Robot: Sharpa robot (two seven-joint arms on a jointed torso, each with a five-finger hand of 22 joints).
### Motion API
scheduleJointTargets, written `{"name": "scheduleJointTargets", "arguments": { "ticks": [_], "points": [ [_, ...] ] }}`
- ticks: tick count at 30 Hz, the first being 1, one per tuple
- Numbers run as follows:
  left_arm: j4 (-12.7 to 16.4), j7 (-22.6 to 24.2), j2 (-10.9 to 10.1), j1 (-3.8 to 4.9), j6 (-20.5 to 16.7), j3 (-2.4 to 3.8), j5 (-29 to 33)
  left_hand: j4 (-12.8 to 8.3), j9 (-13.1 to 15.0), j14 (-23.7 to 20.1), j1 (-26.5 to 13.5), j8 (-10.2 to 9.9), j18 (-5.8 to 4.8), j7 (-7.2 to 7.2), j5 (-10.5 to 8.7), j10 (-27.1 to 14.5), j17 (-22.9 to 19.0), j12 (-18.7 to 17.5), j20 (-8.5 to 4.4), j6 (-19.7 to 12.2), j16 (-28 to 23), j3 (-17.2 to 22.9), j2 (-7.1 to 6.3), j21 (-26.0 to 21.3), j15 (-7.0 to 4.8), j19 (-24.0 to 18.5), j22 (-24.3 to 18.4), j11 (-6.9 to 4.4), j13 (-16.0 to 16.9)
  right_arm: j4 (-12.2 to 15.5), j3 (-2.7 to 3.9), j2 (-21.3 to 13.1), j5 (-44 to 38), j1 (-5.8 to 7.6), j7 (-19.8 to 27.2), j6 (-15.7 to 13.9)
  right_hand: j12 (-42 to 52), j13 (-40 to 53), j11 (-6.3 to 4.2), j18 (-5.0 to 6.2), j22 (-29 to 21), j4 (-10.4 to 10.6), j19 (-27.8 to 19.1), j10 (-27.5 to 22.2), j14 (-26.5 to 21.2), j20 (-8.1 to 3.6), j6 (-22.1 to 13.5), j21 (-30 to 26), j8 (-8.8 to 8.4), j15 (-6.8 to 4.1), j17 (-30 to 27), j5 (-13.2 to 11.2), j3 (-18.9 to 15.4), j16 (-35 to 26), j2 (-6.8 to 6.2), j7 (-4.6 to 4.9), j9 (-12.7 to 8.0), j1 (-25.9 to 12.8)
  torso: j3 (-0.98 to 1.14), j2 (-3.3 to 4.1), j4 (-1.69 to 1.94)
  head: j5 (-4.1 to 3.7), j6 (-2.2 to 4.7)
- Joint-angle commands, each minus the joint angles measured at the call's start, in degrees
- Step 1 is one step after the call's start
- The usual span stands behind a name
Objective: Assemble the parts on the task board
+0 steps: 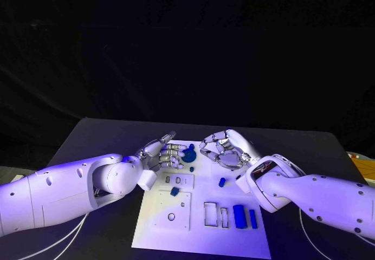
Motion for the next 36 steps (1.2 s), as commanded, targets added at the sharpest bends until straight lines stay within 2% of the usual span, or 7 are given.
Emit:
{"name": "scheduleJointTargets", "arguments": {
  "ticks": [1,6,13,20,27,34,36],
  "points": [
    [0.24,1.66,0.03,0.05,-1.00,0.05,2.28,-0.05,-0.08,-0.76,0.75,1.64,0.81,1.31,0.36,-1.12,-0.74,-1.55,0.38,-1.74,-3.77,-0.99,0.34,-4.71,0.52,1.76,-3.52,0.40,-2.00,0.04,0.00,0.10,-2.27,-0.04,-1.91,1.69,-0.19,6.60,0.28,-0.06,11.82,0.18,1.95,-0.12,5.98,0.32,-0.48,-0.18,-0.19,0.54,15.08,-0.28,-0.09,0.25,-0.34,-0.07,-0.07,-0.22,0.03,0.03,0.04,-0.01,0.01],
    [0.21,2.84,-0.02,0.05,-1.86,0.05,2.74,-0.05,-0.56,-3.83,1.43,3.88,0.74,2.05,0.42,-2.69,-1.95,-3.43,1.56,-3.06,-8.34,-2.16,0.85,-10.60,1.60,1.15,-7.50,1.28,-4.53,0.10,0.00,0.08,-2.71,-0.04,-2.25,1.82,-0.23,6.57,0.32,-0.03,11.78,0.18,1.90,-0.15,5.98,0.34,-0.56,-0.32,-0.25,0.57,15.08,-0.30,-0.10,0.25,-0.39,-0.01,-0.09,-0.17,0.00,0.03,0.08,-0.03,-0.13],
    [0.14,4.43,-0.27,0.05,-2.31,0.06,2.99,-0.10,-0.91,-3.82,2.48,5.10,0.76,2.07,0.86,-2.43,-2.10,-3.59,1.75,-3.31,-9.15,-2.58,0.89,-12.27,1.72,1.92,-8.75,1.33,-5.48,0.35,0.00,-0.02,-4.75,-0.04,-3.15,3.27,-0.34,6.48,0.46,-0.03,11.78,-0.05,1.88,-0.28,5.98,0.44,-0.84,-0.38,-0.48,0.69,15.08,-0.33,-0.10,0.25,-0.68,0.15,-0.14,0.24,-0.03,0.03,0.03,-0.03,-0.17],
    [0.21,6.04,-1.00,0.09,-2.02,0.26,3.12,-0.14,-1.32,-4.37,3.94,5.88,0.71,2.16,0.88,-2.48,-2.14,-3.72,1.89,-3.66,-9.40,-2.86,0.43,-13.44,1.89,2.13,-9.58,1.44,-6.20,0.82,0.00,0.01,-9.83,-0.04,-6.24,7.43,-0.85,6.00,1.08,0.19,11.47,-0.55,1.44,-0.86,5.98,0.84,-2.03,-1.57,-1.55,1.19,15.08,-0.57,-0.42,0.25,-1.93,0.87,-0.50,0.90,-0.04,-0.01,0.12,0.03,-0.36],
    [-0.09,7.30,-2.51,0.45,-2.10,0.87,3.16,-0.16,-1.60,-4.71,4.97,6.33,0.70,2.26,0.86,-2.52,-2.12,-3.73,1.99,-3.84,-9.24,-3.01,0.11,-14.02,1.99,2.27,-9.99,1.53,-6.59,1.52,0.00,0.13,-15.69,-0.02,-10.25,14.76,-1.45,5.43,1.48,0.43,11.13,-0.95,0.96,-1.53,5.90,1.14,-2.70,-2.86,-2.25,1.54,14.75,-0.62,-0.42,0.12,-2.43,1.32,-0.75,1.50,-0.05,-0.04,0.09,0.22,-0.79],
    [-0.65,8.43,-4.35,1.70,-2.47,1.18,3.18,-0.18,-1.92,-5.08,6.10,6.73,0.68,2.37,0.85,-2.66,-2.04,-3.74,2.07,-4.04,-8.91,-3.13,-0.17,-14.52,2.09,2.42,-10.34,1.64,-6.99,1.65,0.01,2.00,-24.90,1.27,-13.98,26.56,-2.04,4.84,2.18,0.70,10.76,-2.12,0.39,-2.27,5.77,1.69,-4.70,-4.38,-4.28,2.13,14.20,-0.19,0.19,-0.10,-2.97,2.17,-1.53,2.94,-0.16,-0.06,0.26,0.81,-1.99],
    [-0.67,8.60,-4.65,2.04,-2.55,1.20,3.19,-0.18,-2.01,-5.17,6.41,6.84,0.68,2.40,0.85,-2.71,-2.00,-3.74,2.09,-4.09,-8.79,-3.16,-0.24,-14.65,2.12,2.46,-10.43,1.67,-7.09,1.24,0.01,2.99,-27.31,1.62,-14.45,28.74,-2.16,4.71,2.43,0.78,10.66,-2.60,0.22,-2.47,5.78,1.90,-5.67,-4.83,-5.19,2.36,14.27,-0.03,0.49,-0.08,-3.15,2.42,-1.98,3.44,-0.16,-0.01,0.27,1.05,-2.25]
  ]
}}
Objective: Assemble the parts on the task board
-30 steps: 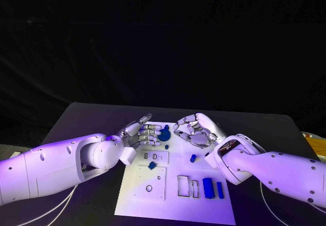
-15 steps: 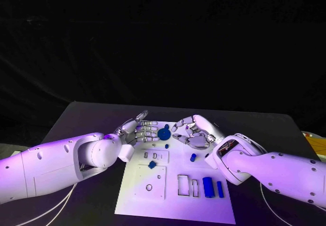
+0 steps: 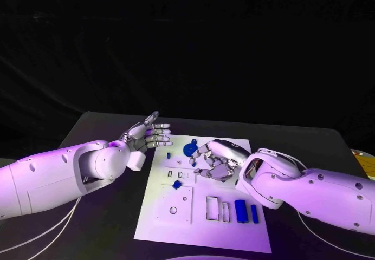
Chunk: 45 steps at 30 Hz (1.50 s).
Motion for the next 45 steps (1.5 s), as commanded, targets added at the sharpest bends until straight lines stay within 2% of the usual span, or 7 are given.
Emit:
{"name": "scheduleJointTargets", "arguments": {
  "ticks": [1,4,6,13,18,23,45],
  "points": [
    [0.08,2.31,-0.42,0.65,-0.26,0.11,0.40,-0.09,-0.13,-0.48,0.78,0.36,0.70,2.97,0.34,-0.19,0.09,-0.13,0.05,-0.42,0.28,-0.41,-0.19,-0.40,-0.09,0.47,-0.12,0.14,-0.13,-0.71,0.04,1.80,-10.64,0.54,-3.77,11.57,-0.29,4.73,0.36,0.80,10.66,-0.69,0.36,-0.39,5.78,0.51,-1.28,-0.54,-1.14,0.70,14.28,0.29,0.28,-0.08,-0.10,0.22,-0.50,1.05,-0.02,0.06,0.06,0.49,-0.67],
    [0.16,2.46,-0.67,1.01,-0.32,0.13,0.41,-0.09,-0.22,-0.57,1.08,0.45,0.70,3.00,0.33,-0.23,0.13,-0.12,0.07,-0.47,0.41,-0.45,-0.27,-0.51,-0.06,0.51,-0.20,0.17,-0.22,-1.69,0.02,3.81,-14.25,0.82,-4.40,14.30,-0.33,4.68,0.33,0.81,10.65,-0.93,0.34,-0.46,5.82,0.56,-1.47,-0.61,-1.40,0.71,14.47,0.18,0.41,0.00,-0.17,0.16,-0.64,1.28,-0.02,0.09,0.04,0.76,-0.93],
    [0.24,2.52,-0.75,1.21,-0.35,0.13,0.41,-0.09,-0.25,-0.61,1.20,0.50,0.70,3.02,0.32,-0.24,0.14,-0.11,0.08,-0.49,0.47,-0.46,-0.29,-0.55,-0.05,0.53,-0.23,0.18,-0.26,-2.62,0.01,5.49,-16.71,1.00,-4.99,16.03,-0.38,4.60,-0.20,0.84,10.68,-1.37,0.34,-0.58,5.85,0.49,-2.10,-0.63,-2.00,0.40,14.60,-0.13,0.61,0.05,-0.30,-0.13,-0.96,1.64,-0.05,0.14,0.09,0.77,-1.02],
    [0.57,2.62,-0.82,1.61,-0.44,0.14,0.41,-0.08,-0.37,-0.75,1.52,0.62,0.69,3.09,0.30,-0.31,0.20,-0.10,0.11,-0.53,0.66,-0.53,-0.40,-0.69,0.00,0.57,-0.33,0.24,-0.38,-5.48,-0.05,9.46,-20.78,1.40,-6.39,18.45,-0.21,4.72,-1.36,0.78,10.88,-1.68,0.55,-0.43,5.91,-0.16,-2.97,-0.17,-2.83,-0.55,14.86,-0.46,0.50,0.15,-0.68,-0.84,-1.40,1.45,-0.26,0.19,0.17,0.78,-1.23],
    [0.68,2.67,-0.81,1.87,-0.57,0.14,0.39,-0.09,-0.41,-0.80,1.67,0.67,0.69,3.12,0.30,-0.33,0.23,-0.09,0.12,-0.55,0.74,-0.56,-0.44,-0.74,0.02,0.59,-0.36,0.26,-0.42,-7.17,-0.18,11.48,-21.56,1.52,-6.59,19.42,-0.10,4.81,-1.98,0.76,10.93,-1.89,0.62,-0.32,5.94,-0.60,-3.44,-0.10,-3.22,-1.07,14.97,-0.51,0.48,0.20,-0.77,-1.57,-1.58,1.43,-0.39,0.28,0.26,0.72,-1.38],
    [0.81,2.69,-0.78,2.12,-0.68,0.14,0.36,-0.09,-0.43,-0.82,1.73,0.69,0.68,3.13,0.29,-0.34,0.24,-0.08,0.13,-0.55,0.78,-0.57,-0.45,-0.76,0.02,0.60,-0.38,0.27,-0.44,-8.26,-0.35,12.98,-21.92,1.53,-6.67,20.07,-0.04,4.87,-2.07,0.76,10.94,-1.91,0.62,-0.26,5.95,-0.68,-3.55,-0.10,-3.30,-1.15,15.00,-0.53,0.47,0.21,-0.78,-1.63,-1.61,1.41,-0.24,0.27,0.27,0.96,-1.73],
    [0.92,2.36,-0.55,2.42,-1.09,0.14,0.28,-0.08,-0.58,-0.98,2.19,0.86,0.68,3.24,0.30,-0.38,0.33,-0.02,0.16,-0.60,1.08,-0.61,-0.50,-0.91,0.07,0.68,-0.48,0.34,-0.57,-9.92,-0.82,15.41,-21.62,1.02,-5.99,21.40,0.11,4.98,-2.59,0.72,11.03,-2.35,0.72,-0.12,5.94,-1.28,-2.32,-0.05,-2.87,-1.69,14.99,-0.48,1.16,0.20,0.06,-2.14,-1.49,1.90,-0.25,0.22,0.17,1.15,-2.38]
  ]
}}
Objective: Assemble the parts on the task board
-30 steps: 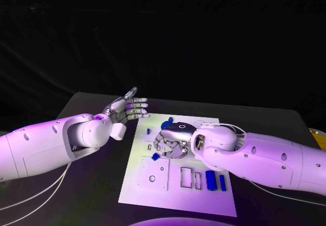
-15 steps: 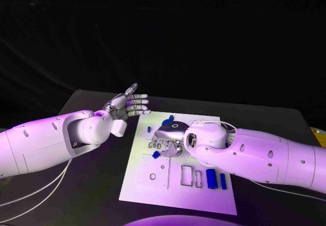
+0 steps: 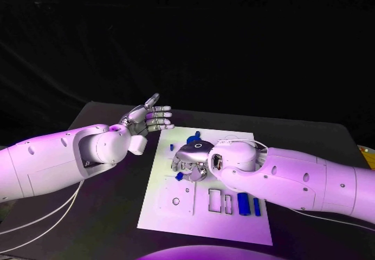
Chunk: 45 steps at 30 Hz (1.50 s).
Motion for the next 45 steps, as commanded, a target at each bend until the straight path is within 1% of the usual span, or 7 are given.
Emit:
{"name": "scheduleJointTargets", "arguments": {
  "ticks": [1,22,26,29,32,36,45],
  "points": [
    [0.18,0.59,0.14,0.12,-0.08,0.06,0.18,-0.10,-0.08,-0.39,0.73,0.36,0.69,3.44,0.30,-0.18,0.09,-0.02,-0.04,-0.39,0.18,-0.32,0.04,-0.20,-0.16,0.48,-0.07,0.14,-0.07,-0.08,-0.07,0.13,-0.84,-0.09,0.13,2.05,0.28,4.95,-0.40,0.73,10.99,-0.32,0.69,0.10,5.85,-0.45,0.51,0.15,0.10,-0.50,14.94,-0.25,0.10,0.20,0.32,-0.14,0.02,0.55,-0.01,0.02,-0.03,0.03,-0.08],
    [0.05,0.20,0.10,0.20,-0.26,0.06,0.05,-0.09,-0.17,-0.53,1.00,0.45,0.68,3.54,0.29,-0.24,0.14,0.01,-0.01,-0.43,0.35,-0.35,0.02,-0.29,-0.11,0.52,-0.13,0.22,-0.15,-0.79,-0.54,0.69,-2.79,-0.92,0.19,1.99,1.02,5.65,-0.55,0.61,11.21,-1.16,0.93,0.75,5.86,-0.76,3.25,0.59,1.29,-0.71,14.98,-0.31,1.05,0.22,0.96,-0.26,0.38,1.01,-0.05,-0.04,-0.01,-0.01,-0.41],
    [0.03,0.09,0.09,0.21,-0.27,0.06,-0.10,-0.09,-0.21,-0.60,1.13,0.49,0.67,3.58,0.29,-0.28,0.15,0.02,0.01,-0.46,0.41,-0.37,0.00,-0.34,-0.08,0.53,-0.16,0.25,-0.19,-0.89,-0.57,0.69,-3.44,-0.98,0.21,0.68,1.48,6.07,-0.52,0.57,11.31,-1.67,1.04,1.19,5.85,-0.82,4.41,0.78,1.88,-0.73,14.92,-0.73,1.65,0.19,1.51,-0.19,0.55,1.52,-0.02,-0.02,-0.01,-0.03,-0.43],
    [-0.01,0.00,0.09,0.21,-0.27,0.06,-0.17,-0.09,-0.21,-0.60,1.13,0.49,0.67,3.58,0.29,-0.28,0.15,0.02,0.01,-0.46,0.41,-0.37,0.00,-0.34,-0.08,0.53,-0.16,0.25,-0.19,-0.86,-0.58,0.63,-3.99,-1.04,0.61,-1.19,2.47,7.03,-0.56,0.45,11.55,-2.93,1.32,2.14,5.88,-0.91,6.00,1.38,2.81,-0.80,15.06,-2.78,3.31,0.25,2.63,-0.27,0.81,2.72,-0.03,-0.05,-0.05,-0.06,-0.39],
    [-0.03,-0.09,0.08,0.22,-0.28,0.06,-0.20,-0.08,-0.24,-0.65,1.18,0.51,0.66,3.60,0.29,-0.31,0.16,0.02,0.02,-0.49,0.45,-0.38,0.00,-0.37,-0.06,0.53,-0.18,0.27,-0.21,-0.78,-0.59,0.49,-4.41,-1.09,1.24,-3.08,3.06,7.62,-0.41,0.39,11.67,-3.56,1.44,2.70,5.88,-0.92,7.08,1.67,3.43,-0.75,15.06,-3.47,4.44,0.25,3.41,-0.24,1.01,3.19,-0.04,-0.03,-0.04,-0.09,-0.32],
    [-0.07,-0.19,0.07,0.22,-0.28,0.06,-0.24,-0.08,-0.24,-0.65,1.18,0.51,0.66,3.60,0.29,-0.31,0.16,0.02,0.02,-0.49,0.45,-0.38,0.00,-0.37,-0.06,0.53,-0.18,0.27,-0.21,-0.57,-0.59,0.20,-4.64,-1.13,1.93,-4.73,3.26,7.81,-0.31,0.38,11.70,-4.23,1.47,2.87,5.88,-0.91,8.15,1.73,4.04,-0.70,15.06,-3.75,5.46,0.25,3.86,-0.27,1.25,3.55,-0.02,-0.04,-0.03,-0.09,-0.33],
    [-0.19,-0.40,-0.04,0.23,-0.29,0.06,-0.27,-0.06,-0.31,-0.78,1.29,0.54,0.65,3.66,0.28,-0.39,0.18,0.02,0.05,-0.56,0.54,-0.42,0.01,-0.44,-0.02,0.52,-0.23,0.32,-0.27,0.64,-0.60,-1.21,-4.90,-1.16,2.55,-6.32,3.25,7.80,-0.32,0.37,11.73,-4.74,1.50,2.86,5.88,-0.92,8.28,1.81,4.13,-0.71,15.06,-3.80,6.03,0.25,3.83,-0.28,1.29,3.73,-0.04,-0.03,-0.07,-0.04,-0.26]
  ]
}}
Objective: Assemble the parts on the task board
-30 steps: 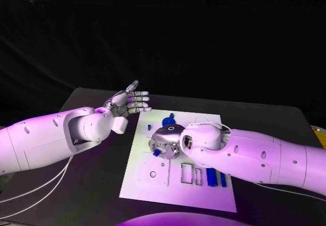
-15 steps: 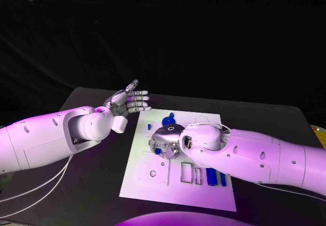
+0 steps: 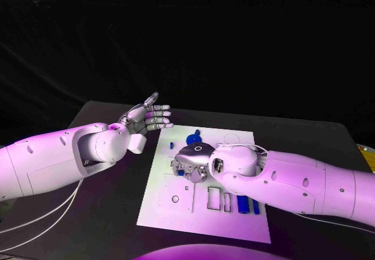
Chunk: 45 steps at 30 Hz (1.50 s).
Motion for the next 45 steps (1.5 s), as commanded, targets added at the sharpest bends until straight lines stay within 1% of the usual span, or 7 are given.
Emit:
{"name": "scheduleJointTargets", "arguments": {
  "ticks": [1,15,27,33,36,39,45],
  "points": [
    [0.05,0.01,0.01,0.10,0.14,0.06,-0.18,-0.06,-0.06,-0.37,0.43,0.34,0.65,3.45,0.28,-0.18,0.08,0.02,0.05,-0.36,0.32,-0.42,-0.04,-0.22,-0.03,0.52,-0.06,0.12,-0.05,0.39,0.00,-0.56,-1.70,0.00,0.43,-2.25,0.30,7.79,0.07,0.38,11.75,-0.24,1.28,0.41,5.87,-0.32,0.23,0.17,0.31,-0.32,15.08,-0.23,0.57,0.25,0.28,0.16,-0.05,0.21,0.01,0.03,0.03,0.04,0.06],
    [-0.16,-0.15,-0.01,0.10,0.33,0.06,-0.21,-0.05,-0.15,-0.54,0.55,0.38,0.64,3.50,0.28,-0.29,0.10,0.03,0.09,-0.46,0.41,-0.49,-0.05,-0.32,0.03,0.50,-0.12,0.18,-0.13,2.79,0.02,-2.95,-3.11,0.15,0.72,-3.99,0.33,7.83,0.08,0.37,11.77,-0.47,1.31,0.44,5.87,-0.33,0.32,0.25,0.36,-0.34,15.08,-0.23,0.89,0.25,0.26,0.17,-0.03,0.22,0.03,0.00,-0.01,-0.05,0.32],
    [-0.22,-0.22,0.04,0.09,0.48,0.06,-0.39,-0.05,-0.15,-0.54,0.55,0.38,0.64,3.50,0.28,-0.29,0.10,0.03,0.09,-0.46,0.41,-0.49,-0.05,-0.32,0.03,0.50,-0.12,0.18,-0.13,2.56,0.10,-3.75,-4.91,0.40,0.31,-4.66,0.26,7.74,0.12,0.34,11.81,-0.52,1.36,0.36,5.87,-0.33,0.41,0.40,0.41,-0.34,15.08,-0.28,0.94,0.25,0.13,0.17,-0.01,0.01,-0.03,0.02,0.04,-0.15,0.45],
    [-0.25,-0.26,0.01,0.09,0.50,0.06,-0.46,-0.05,-0.20,-0.65,0.61,0.40,0.63,3.53,0.27,-0.36,0.11,0.02,0.11,-0.53,0.47,-0.53,-0.06,-0.38,0.06,0.49,-0.16,0.21,-0.17,2.26,0.11,-3.92,-4.75,0.49,-0.14,-4.46,0.14,7.60,0.23,0.37,11.76,-0.52,1.28,0.24,5.87,-0.30,-0.37,0.22,-0.08,-0.29,15.08,-0.35,1.00,0.25,-0.40,0.27,-0.22,-0.94,-0.07,0.00,0.04,-0.09,0.40],
    [-0.28,-0.26,0.01,0.09,0.53,0.06,-0.62,-0.05,-0.23,-0.71,0.65,0.42,0.63,3.55,0.27,-0.40,0.12,0.03,0.12,-0.57,0.51,-0.56,-0.07,-0.42,0.08,0.48,-0.18,0.22,-0.20,2.47,0.12,-3.91,-2.12,0.50,-1.01,-4.84,0.19,7.61,1.13,0.26,11.80,0.80,1.38,0.29,5.87,0.19,-1.46,0.49,-0.84,0.53,15.08,0.53,-0.51,0.25,-1.58,0.73,-0.49,-3.99,-0.07,0.01,0.05,-0.12,0.47],
    [-0.28,-0.26,0.03,0.09,0.55,0.06,-0.72,-0.05,-0.23,-0.71,0.65,0.42,0.63,3.55,0.27,-0.40,0.12,0.03,0.12,-0.57,0.51,-0.56,-0.07,-0.42,0.08,0.48,-0.18,0.22,-0.20,2.57,0.12,-3.82,1.20,0.51,-2.44,-5.17,0.19,7.55,1.88,0.23,11.80,3.51,1.43,0.26,5.87,0.84,-2.37,0.55,-1.41,1.33,15.08,1.45,-3.69,0.25,-2.87,1.43,-0.65,-8.21,-0.07,0.02,0.06,-0.12,0.48],
    [-0.28,-0.25,0.06,0.09,0.52,0.06,-0.80,-0.05,-0.23,-0.71,0.65,0.42,0.63,3.55,0.27,-0.40,0.12,0.03,0.12,-0.57,0.51,-0.56,-0.07,-0.42,0.08,0.48,-0.18,0.22,-0.20,2.29,0.11,-3.38,7.40,0.53,-5.03,-4.83,-0.20,7.08,3.05,0.29,11.72,7.21,1.38,-0.26,5.87,1.84,-3.92,0.21,-2.20,2.35,15.08,1.65,-7.89,0.25,-3.74,2.67,-0.83,-11.86,-0.08,0.01,0.03,-0.08,0.45]
  ]
}}
